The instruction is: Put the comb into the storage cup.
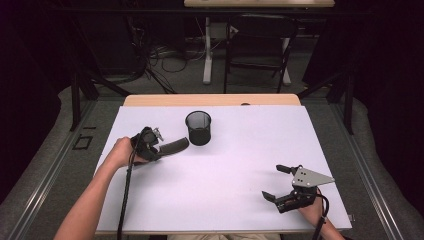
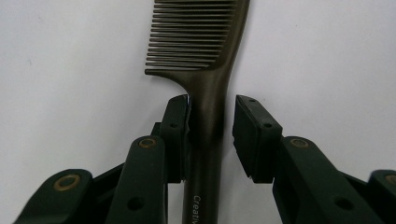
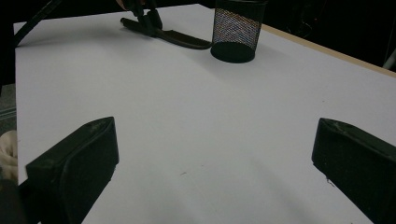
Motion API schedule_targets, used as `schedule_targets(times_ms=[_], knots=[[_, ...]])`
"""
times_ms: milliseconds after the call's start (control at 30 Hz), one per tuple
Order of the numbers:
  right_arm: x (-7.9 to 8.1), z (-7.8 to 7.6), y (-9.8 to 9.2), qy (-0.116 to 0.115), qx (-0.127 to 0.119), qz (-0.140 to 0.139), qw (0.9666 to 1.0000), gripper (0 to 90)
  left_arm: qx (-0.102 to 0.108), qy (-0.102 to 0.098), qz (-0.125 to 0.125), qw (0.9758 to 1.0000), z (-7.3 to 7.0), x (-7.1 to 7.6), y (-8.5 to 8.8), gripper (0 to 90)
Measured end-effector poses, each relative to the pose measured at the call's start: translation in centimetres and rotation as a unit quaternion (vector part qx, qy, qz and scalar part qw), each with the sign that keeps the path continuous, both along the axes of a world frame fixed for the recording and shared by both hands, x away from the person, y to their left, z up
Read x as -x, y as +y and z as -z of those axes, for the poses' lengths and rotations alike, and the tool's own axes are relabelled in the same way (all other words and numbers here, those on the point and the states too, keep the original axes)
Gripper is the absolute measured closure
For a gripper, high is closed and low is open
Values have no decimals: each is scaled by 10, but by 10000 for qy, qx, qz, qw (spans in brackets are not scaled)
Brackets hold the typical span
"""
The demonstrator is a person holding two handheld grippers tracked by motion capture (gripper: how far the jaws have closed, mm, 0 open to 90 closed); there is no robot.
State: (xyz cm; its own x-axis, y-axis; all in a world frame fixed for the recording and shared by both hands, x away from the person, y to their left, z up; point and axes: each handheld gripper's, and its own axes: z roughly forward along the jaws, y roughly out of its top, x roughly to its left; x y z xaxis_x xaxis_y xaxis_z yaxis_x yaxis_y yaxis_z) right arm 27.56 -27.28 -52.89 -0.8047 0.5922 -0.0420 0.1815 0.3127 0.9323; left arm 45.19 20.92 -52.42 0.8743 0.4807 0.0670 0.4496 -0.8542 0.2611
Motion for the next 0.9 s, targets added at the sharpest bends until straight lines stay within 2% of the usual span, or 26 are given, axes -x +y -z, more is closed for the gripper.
schedule_targets(times_ms=[133,267,500,700,900], knots=[[-1,1,0,7,-12,11,10000,2,-75,54,-2,10000,2,-3,1,708],[0,0,0,7,-9,11,10000,2,-98,171,62,9998,3,-5,0,711],[-1,1,0,19,-1,13,10000,2,-127,210,17,9997,2,-7,0,721],[-1,1,-1,3,-10,41,10000,2,63,137,-72,9999,1,-5,4,725],[-1,0,-1,0,-5,44,10000,2,313,32,-126,9994,-6,0,6,725]])
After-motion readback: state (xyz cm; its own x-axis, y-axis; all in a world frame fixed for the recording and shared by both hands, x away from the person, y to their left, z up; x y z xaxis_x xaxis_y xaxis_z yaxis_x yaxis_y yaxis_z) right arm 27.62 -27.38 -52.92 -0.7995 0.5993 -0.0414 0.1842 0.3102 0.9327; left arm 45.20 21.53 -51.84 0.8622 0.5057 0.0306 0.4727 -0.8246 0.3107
